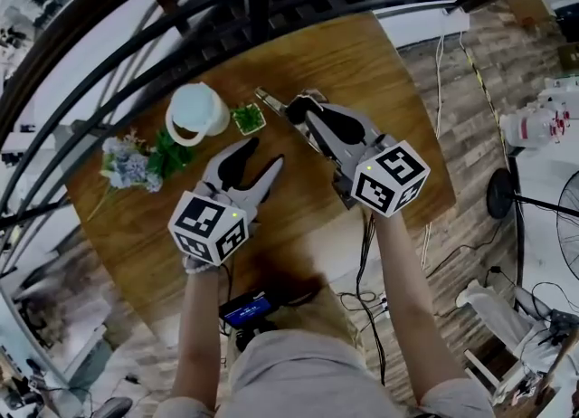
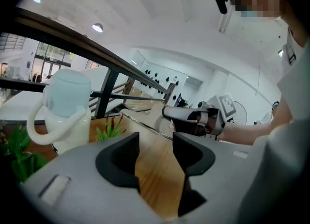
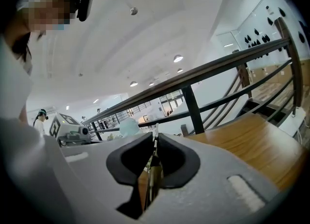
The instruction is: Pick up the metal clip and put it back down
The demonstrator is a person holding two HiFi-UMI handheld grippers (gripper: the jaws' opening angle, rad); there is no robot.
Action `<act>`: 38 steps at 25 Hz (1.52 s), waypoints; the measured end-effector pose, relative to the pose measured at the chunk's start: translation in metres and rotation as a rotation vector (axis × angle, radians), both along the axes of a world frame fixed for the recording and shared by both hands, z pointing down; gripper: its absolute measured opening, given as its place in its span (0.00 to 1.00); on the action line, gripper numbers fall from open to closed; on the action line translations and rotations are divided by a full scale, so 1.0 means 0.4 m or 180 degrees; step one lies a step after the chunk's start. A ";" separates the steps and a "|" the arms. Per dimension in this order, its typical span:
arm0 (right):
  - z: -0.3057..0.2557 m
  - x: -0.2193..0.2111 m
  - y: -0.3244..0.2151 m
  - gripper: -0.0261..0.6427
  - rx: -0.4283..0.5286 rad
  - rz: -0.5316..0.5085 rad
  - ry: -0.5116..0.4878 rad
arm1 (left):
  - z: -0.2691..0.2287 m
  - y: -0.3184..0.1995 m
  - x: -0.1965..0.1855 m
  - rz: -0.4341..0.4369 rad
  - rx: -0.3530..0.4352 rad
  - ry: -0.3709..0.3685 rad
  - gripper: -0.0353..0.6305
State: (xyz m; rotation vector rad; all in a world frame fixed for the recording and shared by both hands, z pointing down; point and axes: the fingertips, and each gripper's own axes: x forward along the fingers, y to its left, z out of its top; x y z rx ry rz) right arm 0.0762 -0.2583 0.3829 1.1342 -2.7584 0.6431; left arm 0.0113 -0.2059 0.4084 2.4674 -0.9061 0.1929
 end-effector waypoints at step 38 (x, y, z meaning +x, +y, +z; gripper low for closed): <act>-0.299 -0.075 0.394 0.09 0.0555 -0.0075 -0.0577 | -0.260 0.268 0.021 0.0390 0.0468 0.0300 0.38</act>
